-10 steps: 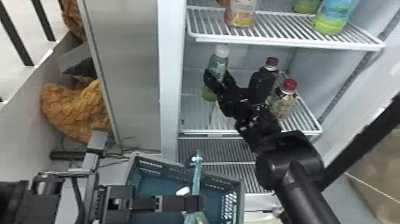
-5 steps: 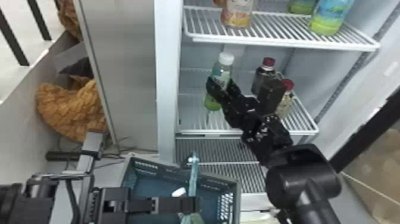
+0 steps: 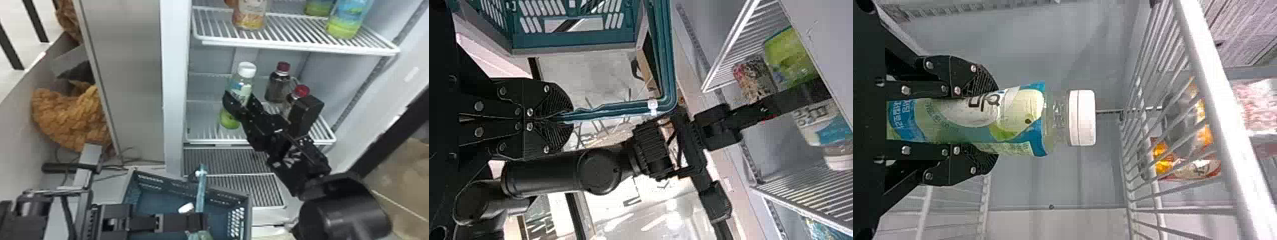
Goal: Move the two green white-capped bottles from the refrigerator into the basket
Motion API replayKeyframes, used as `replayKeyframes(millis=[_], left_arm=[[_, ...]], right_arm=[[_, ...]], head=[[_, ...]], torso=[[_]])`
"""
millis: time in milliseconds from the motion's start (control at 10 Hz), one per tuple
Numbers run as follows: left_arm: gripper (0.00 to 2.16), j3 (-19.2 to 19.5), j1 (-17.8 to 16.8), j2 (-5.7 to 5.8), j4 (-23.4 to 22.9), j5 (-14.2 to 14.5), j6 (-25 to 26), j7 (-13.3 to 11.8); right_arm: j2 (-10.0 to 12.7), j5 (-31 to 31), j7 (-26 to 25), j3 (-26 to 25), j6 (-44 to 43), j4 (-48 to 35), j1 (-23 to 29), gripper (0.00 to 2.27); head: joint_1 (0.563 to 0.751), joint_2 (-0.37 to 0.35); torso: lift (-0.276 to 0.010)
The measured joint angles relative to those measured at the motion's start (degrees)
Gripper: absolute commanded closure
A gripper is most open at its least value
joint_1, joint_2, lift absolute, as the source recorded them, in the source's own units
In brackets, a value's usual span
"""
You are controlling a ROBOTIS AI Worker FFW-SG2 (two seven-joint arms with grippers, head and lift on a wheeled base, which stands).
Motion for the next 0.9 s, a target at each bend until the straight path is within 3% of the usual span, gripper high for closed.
replayKeyframes(millis=[900], left_arm=[[1.16, 0.43, 0.36, -0.01, -0.11, -0.32, 0.09, 0.09]], right_arm=[[0.16, -4.51, 1.23, -5.88, 17.28, -29.50, 21.19, 0.90]], head=[[0.695, -0.203]], torso=[[-0.263]])
